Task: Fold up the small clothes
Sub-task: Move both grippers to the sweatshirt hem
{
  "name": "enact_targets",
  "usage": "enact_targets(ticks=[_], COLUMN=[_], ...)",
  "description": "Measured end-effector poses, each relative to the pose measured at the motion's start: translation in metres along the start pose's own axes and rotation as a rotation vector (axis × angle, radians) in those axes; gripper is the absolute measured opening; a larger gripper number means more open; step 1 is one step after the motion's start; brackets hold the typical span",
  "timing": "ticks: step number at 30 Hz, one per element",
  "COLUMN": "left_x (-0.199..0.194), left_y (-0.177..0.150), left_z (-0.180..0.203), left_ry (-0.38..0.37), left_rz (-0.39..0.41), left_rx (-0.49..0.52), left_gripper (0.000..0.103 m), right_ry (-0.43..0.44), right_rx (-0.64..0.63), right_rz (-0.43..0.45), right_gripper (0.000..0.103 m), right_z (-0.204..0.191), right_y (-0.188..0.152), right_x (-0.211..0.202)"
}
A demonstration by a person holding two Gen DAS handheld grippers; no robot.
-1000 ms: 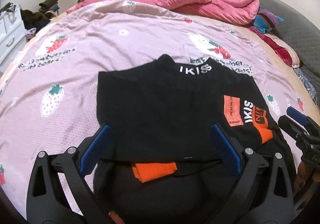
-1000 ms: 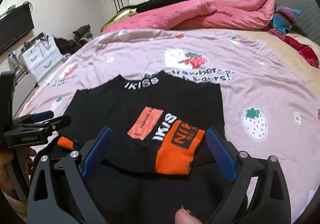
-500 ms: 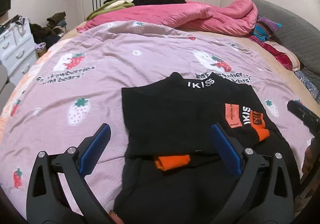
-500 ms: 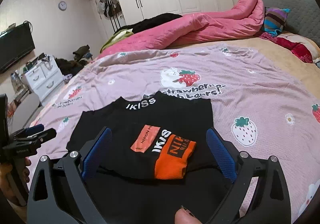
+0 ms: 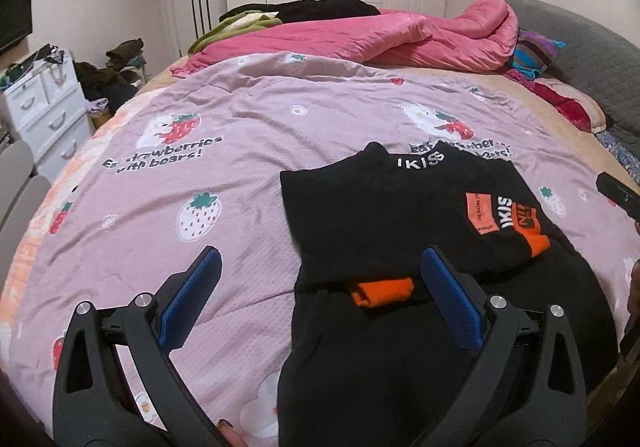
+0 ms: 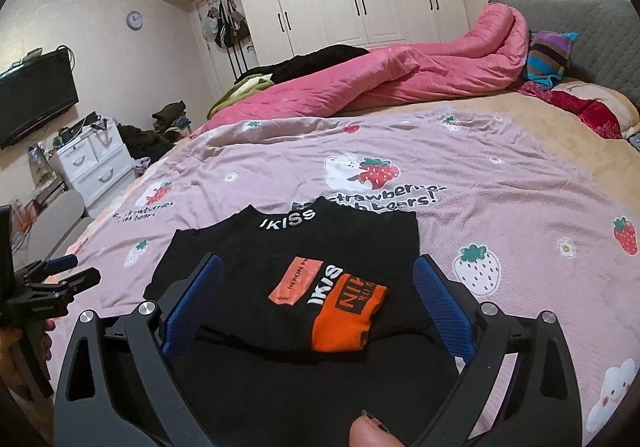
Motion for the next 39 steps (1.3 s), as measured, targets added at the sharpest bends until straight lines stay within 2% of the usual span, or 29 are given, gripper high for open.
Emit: enact_targets(ticks=[22, 27, 39], left_x=[-0.018, -0.018, -0.024], left_y=[-0.05, -0.069, -0.104], left_z=[-0.006, -0.008, -0.014], left_ry=[-0.004, -0.002, 0.007], left_rz=[-0.055, -0.092, -0.147], left_rx=[0.026, 0.016, 0.01], left_gripper=[0.094, 0.094, 0.094], right_ry=[-0.06, -0.062, -0.081], right_rx=[-0.125, -0.112, -0.08], right_rz=[-0.069, -0.132, -0.184], right_gripper=[0.097, 0.097, 0.097], right_z=[-0.006, -0.003, 0.014], right_y=[-0.051, -0.073, -0.106], right_x=[-0.028, -0.031, -0.058])
Point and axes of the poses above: each gripper's, at about its wrist camera, not at the fingertips, and x roughly the way its jaws point, z to its right, y to its top, the point moved 5 cm from there along x, roughly the way its jaws point, and after that the axes turned 7 degrees about z, right-handed, at the moved point
